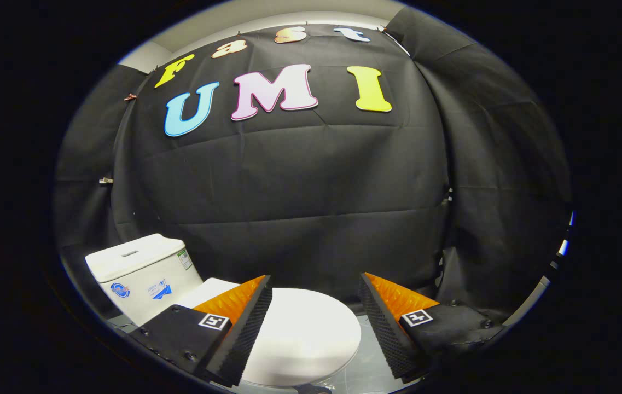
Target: Open the toilet lid.
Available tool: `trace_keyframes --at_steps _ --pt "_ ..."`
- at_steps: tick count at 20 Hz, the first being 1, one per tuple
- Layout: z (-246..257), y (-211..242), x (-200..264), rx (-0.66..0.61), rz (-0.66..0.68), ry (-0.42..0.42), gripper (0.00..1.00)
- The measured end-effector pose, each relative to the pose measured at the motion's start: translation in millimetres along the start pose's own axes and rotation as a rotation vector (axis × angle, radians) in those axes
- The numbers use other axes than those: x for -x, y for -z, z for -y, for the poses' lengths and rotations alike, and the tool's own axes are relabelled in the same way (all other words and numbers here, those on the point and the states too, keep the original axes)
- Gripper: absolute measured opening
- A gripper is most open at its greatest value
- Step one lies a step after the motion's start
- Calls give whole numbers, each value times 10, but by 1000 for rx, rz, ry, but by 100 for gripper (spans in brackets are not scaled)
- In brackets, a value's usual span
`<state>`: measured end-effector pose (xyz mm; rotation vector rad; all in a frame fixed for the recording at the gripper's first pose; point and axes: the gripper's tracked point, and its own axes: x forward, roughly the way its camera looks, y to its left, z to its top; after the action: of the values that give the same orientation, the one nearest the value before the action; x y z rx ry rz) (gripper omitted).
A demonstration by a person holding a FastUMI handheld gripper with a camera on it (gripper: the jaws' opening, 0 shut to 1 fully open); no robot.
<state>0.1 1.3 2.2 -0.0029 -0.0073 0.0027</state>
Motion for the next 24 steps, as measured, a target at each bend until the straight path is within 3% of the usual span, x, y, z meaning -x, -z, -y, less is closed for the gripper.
trace_keyframes --at_steps 24 --pt "14 -32 8 7 13 5 98"
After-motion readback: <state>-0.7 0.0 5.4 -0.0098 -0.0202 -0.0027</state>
